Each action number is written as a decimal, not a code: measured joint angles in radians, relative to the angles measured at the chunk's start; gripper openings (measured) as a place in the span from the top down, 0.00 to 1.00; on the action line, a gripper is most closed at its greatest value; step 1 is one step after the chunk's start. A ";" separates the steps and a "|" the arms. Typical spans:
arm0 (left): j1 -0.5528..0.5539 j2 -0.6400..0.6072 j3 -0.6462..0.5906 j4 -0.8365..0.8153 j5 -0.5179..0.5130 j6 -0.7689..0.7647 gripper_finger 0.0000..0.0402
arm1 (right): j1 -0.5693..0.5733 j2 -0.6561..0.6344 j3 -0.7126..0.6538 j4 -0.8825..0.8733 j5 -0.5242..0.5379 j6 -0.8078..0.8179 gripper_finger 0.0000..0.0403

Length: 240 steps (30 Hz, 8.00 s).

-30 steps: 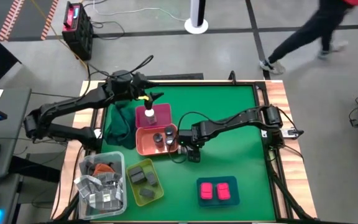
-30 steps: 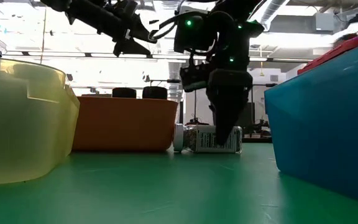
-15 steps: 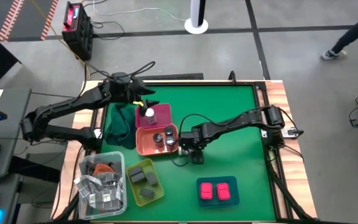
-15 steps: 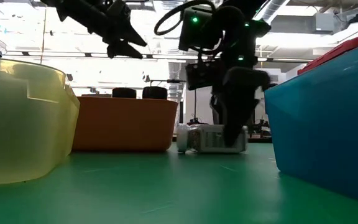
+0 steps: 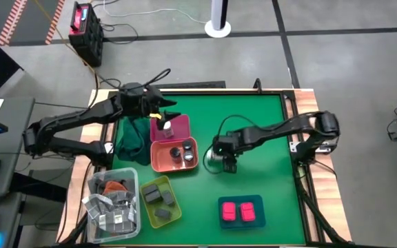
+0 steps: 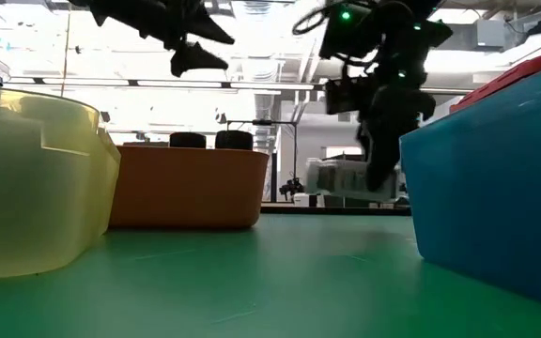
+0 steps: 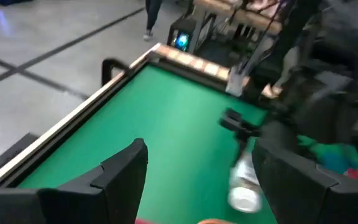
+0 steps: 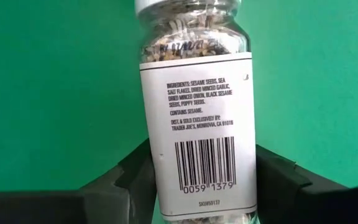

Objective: Sort spices by type
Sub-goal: Put the white seasoning bottle into the red bin, then return to Home Position

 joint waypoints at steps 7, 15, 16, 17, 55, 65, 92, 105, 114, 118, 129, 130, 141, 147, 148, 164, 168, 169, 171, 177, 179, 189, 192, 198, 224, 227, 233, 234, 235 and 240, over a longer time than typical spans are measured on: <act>-0.104 0.011 -0.001 0.102 -0.028 -0.053 0.31 | -0.040 -0.164 -0.085 0.168 0.078 0.079 0.44; -0.184 0.011 -0.001 0.277 -0.136 -0.033 0.31 | -0.054 -0.235 -0.101 0.577 0.177 0.092 0.44; -0.189 0.011 -0.001 0.297 -0.145 -0.025 0.31 | -0.057 -0.234 -0.101 0.629 0.180 0.096 0.44; -0.194 0.011 -0.001 0.312 -0.156 -0.015 0.31 | -0.060 -0.233 -0.101 0.676 0.180 0.105 0.44; -0.241 0.154 -0.001 0.603 -0.212 -0.039 0.31 | -0.076 -0.210 -0.100 1.044 0.196 0.066 0.43; -0.242 0.230 0.000 0.610 -0.201 -0.070 0.31 | -0.071 -0.210 -0.100 1.051 0.196 0.054 0.43; -0.241 0.241 0.000 0.592 -0.225 -0.086 0.52 | -0.109 -0.212 -0.099 0.945 0.072 0.138 0.16; -0.192 0.232 -0.082 0.427 -0.318 -0.079 0.52 | -0.198 -0.400 -0.087 0.423 0.099 0.137 0.10; -0.166 0.240 -0.231 0.487 -0.560 -0.056 0.50 | -0.141 -0.511 -0.087 0.368 0.187 0.170 0.14; -0.150 0.285 -0.287 0.614 -0.564 -0.064 0.50 | -0.087 -0.504 -0.087 0.405 0.238 0.170 0.15; -0.135 0.505 -0.296 0.772 -0.549 -0.097 0.50 | -0.016 -0.481 -0.087 0.466 0.282 0.218 0.16; -0.135 0.511 -0.294 0.772 -0.549 -0.105 0.50 | -0.013 -0.481 -0.088 0.465 0.283 0.219 0.16; -0.135 0.524 -0.293 0.789 -0.543 -0.058 0.38 | 0.000 -0.481 -0.088 0.465 0.285 0.212 0.16; -0.139 0.388 -0.294 0.673 -0.526 -0.144 0.30 | -0.006 -0.507 -0.088 0.454 0.284 0.233 0.16; -0.140 0.347 -0.294 0.640 -0.520 -0.161 0.30 | -0.010 -0.523 -0.088 0.456 0.284 0.235 0.16; -0.322 -0.176 -0.614 0.640 -0.469 -0.262 0.42 | -0.052 -1.062 -0.583 0.652 0.286 0.404 0.21; -0.358 -0.247 -0.630 0.635 -0.509 -0.263 0.45 | -0.052 -1.177 -0.748 0.792 0.289 0.475 0.21; -0.366 -0.262 -0.630 0.625 -0.523 -0.263 0.46 | -0.052 -1.206 -0.786 0.814 0.294 0.496 0.21; -0.385 -0.296 -0.630 0.587 -0.545 -0.265 0.47 | -0.052 -1.261 -0.855 0.857 0.298 0.535 0.21; -0.427 -0.395 -0.631 0.476 -0.594 -0.274 0.50 | -0.052 -1.403 -0.977 0.910 0.329 0.575 0.21; -0.427 -0.433 -0.631 0.435 -0.605 -0.281 0.51 | -0.052 -1.444 -0.998 0.911 0.340 0.567 0.21; -0.448 -0.661 -0.631 0.218 -0.600 -0.285 0.57 | -0.052 -1.683 -1.034 0.759 0.365 0.559 0.21; -0.464 -0.717 -0.631 0.133 -0.599 -0.298 0.57 | -0.052 -1.696 -1.033 0.746 0.385 0.553 0.21; -0.514 -0.784 -0.680 0.120 -0.597 -0.352 0.58 | -0.052 -1.696 -1.034 0.714 0.442 0.570 0.21; -0.586 -0.756 -0.900 0.176 -0.637 0.086 0.65 | -0.098 -1.695 -1.033 0.599 0.457 0.457 0.21; -0.586 -0.751 -0.900 0.176 -0.637 0.184 0.65 | -0.098 -1.694 -1.033 0.549 0.457 0.455 0.21; -0.586 -0.750 -0.900 0.174 -0.637 0.233 0.65 | -0.097 -1.695 -1.029 0.517 0.457 0.454 0.21; -0.586 -0.750 -0.900 0.174 -0.637 0.227 0.65 | -0.097 -1.695 -1.029 0.516 0.457 0.454 0.21; -0.586 -0.751 -0.900 0.174 -0.637 0.221 0.65 | -0.097 -1.695 -1.029 0.516 0.457 0.454 0.21; -0.586 -0.751 -0.900 0.173 -0.637 0.212 0.65 | -0.097 -1.695 -1.029 0.514 0.457 0.454 0.21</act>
